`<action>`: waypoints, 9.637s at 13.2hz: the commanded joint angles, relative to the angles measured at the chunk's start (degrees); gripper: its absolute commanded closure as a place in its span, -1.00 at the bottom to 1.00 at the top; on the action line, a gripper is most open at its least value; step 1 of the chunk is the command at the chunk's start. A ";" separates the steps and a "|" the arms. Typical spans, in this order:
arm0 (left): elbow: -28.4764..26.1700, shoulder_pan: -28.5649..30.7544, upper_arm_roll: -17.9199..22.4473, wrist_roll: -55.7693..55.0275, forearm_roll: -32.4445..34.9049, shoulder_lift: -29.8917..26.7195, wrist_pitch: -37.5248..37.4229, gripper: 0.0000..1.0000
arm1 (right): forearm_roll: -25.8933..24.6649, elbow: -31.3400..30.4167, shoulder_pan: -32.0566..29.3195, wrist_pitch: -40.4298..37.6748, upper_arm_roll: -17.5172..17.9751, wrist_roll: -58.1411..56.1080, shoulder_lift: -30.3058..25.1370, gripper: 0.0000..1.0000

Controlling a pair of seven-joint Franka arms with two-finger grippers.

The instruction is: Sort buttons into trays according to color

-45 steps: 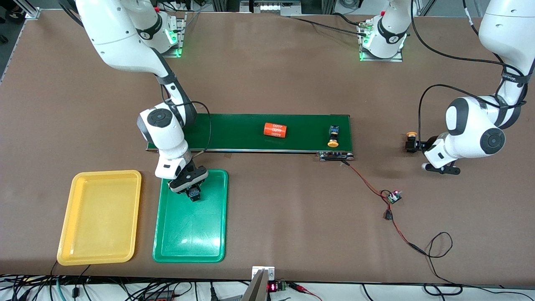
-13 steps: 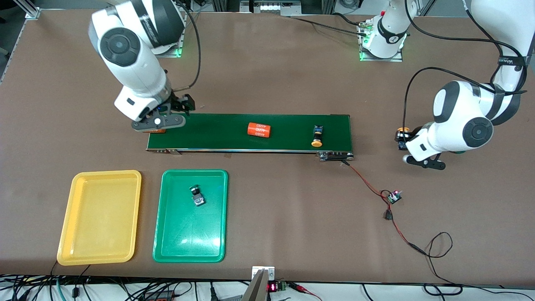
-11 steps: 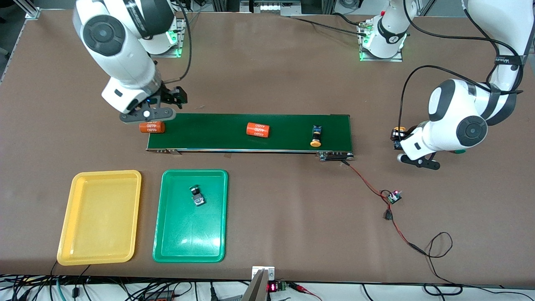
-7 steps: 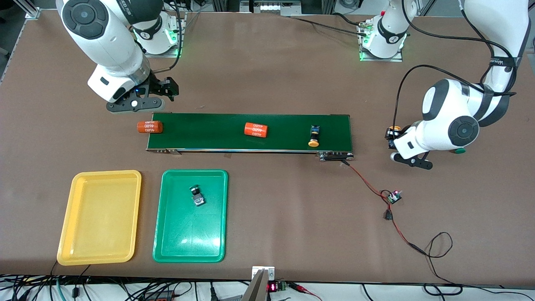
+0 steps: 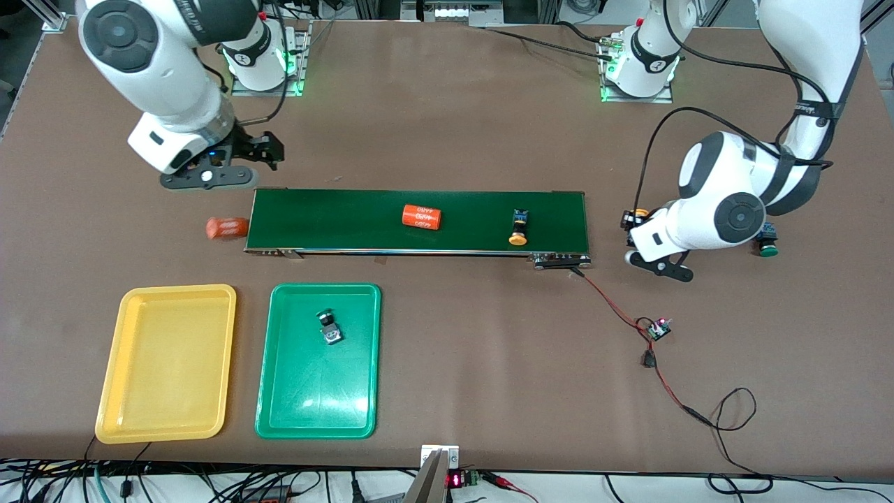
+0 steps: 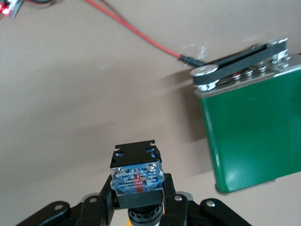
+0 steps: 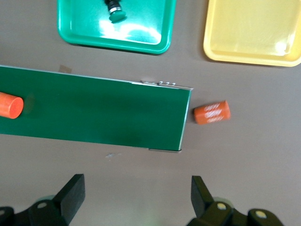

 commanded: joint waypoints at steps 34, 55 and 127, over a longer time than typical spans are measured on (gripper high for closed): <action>0.86 -11.37 0.05 -12.65 0.10 5.54 6.92 1.00 | 12.02 8.36 7.73 -3.25 -16.05 -6.63 2.63 -1.00; 9.21 6.72 2.59 -14.14 0.80 4.12 -7.31 -1.00 | 16.69 -27.58 13.72 36.56 -8.06 3.80 -11.60 -1.00; -4.94 31.36 -14.53 7.33 8.36 -1.15 3.33 1.00 | -10.56 3.79 29.18 36.66 -5.59 40.66 32.34 -0.67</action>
